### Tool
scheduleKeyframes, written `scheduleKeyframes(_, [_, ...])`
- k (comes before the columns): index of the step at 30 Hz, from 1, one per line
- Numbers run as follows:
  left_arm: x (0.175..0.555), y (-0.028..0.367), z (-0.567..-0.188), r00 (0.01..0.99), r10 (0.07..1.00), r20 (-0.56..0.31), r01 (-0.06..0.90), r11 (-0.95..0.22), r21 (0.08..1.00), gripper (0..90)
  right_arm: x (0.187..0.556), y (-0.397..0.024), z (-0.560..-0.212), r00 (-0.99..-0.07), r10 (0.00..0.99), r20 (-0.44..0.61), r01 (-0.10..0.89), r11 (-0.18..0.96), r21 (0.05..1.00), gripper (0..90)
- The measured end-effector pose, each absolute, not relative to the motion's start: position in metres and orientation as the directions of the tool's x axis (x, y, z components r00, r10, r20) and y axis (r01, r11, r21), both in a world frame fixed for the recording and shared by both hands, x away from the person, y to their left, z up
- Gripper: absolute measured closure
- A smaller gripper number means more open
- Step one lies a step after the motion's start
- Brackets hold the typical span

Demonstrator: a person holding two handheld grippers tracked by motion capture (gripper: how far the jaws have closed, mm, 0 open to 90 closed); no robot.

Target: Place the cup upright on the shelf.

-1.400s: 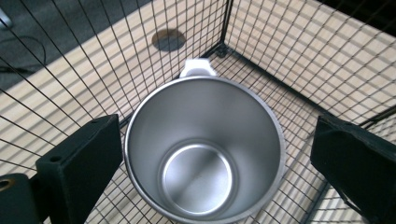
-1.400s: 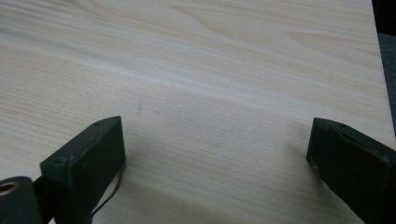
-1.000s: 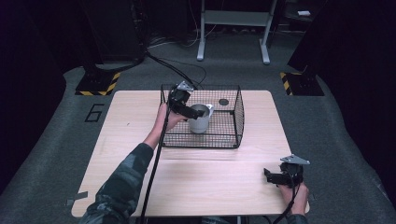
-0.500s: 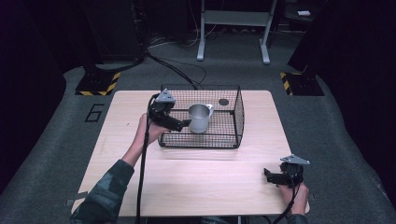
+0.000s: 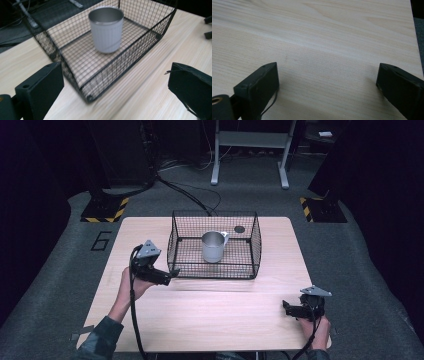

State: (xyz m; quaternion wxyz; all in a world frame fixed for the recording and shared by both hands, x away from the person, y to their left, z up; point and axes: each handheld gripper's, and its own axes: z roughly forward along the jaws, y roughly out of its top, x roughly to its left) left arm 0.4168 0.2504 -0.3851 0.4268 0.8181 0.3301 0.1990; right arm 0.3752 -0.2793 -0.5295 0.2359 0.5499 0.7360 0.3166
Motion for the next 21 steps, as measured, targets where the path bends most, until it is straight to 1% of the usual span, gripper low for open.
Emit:
scheduleKeyframes(6, [0.398,0.270,-0.405,0.660,0.749,0.067,0.389,-0.417,0.821,0.3,0.375,-0.279,-0.530,-0.284,0.959,0.001,0.660,0.194,0.726,4.1])
scheduleKeyframes(11, [0.388,0.290,-0.426,0.618,0.786,0.029,0.445,-0.380,0.811,0.1,0.375,-0.279,-0.530,-0.285,0.959,0.002,0.660,0.194,0.726,4.1])
scheduleKeyframes(17, [0.382,0.310,-0.449,0.557,0.830,0.023,0.497,-0.356,0.791,0.1,0.375,-0.279,-0.530,-0.284,0.959,0.001,0.660,0.195,0.726,4.1])
scheduleKeyframes(19, [0.381,0.316,-0.457,0.528,0.848,0.034,0.511,-0.350,0.785,0.1,0.375,-0.279,-0.530,-0.285,0.959,0.003,0.659,0.194,0.726,4.1])
scheduleKeyframes(21, [0.379,0.324,-0.464,0.507,0.862,0.019,0.532,-0.330,0.780,0.1,0.375,-0.279,-0.530,-0.284,0.959,0.001,0.660,0.194,0.726,4.1])
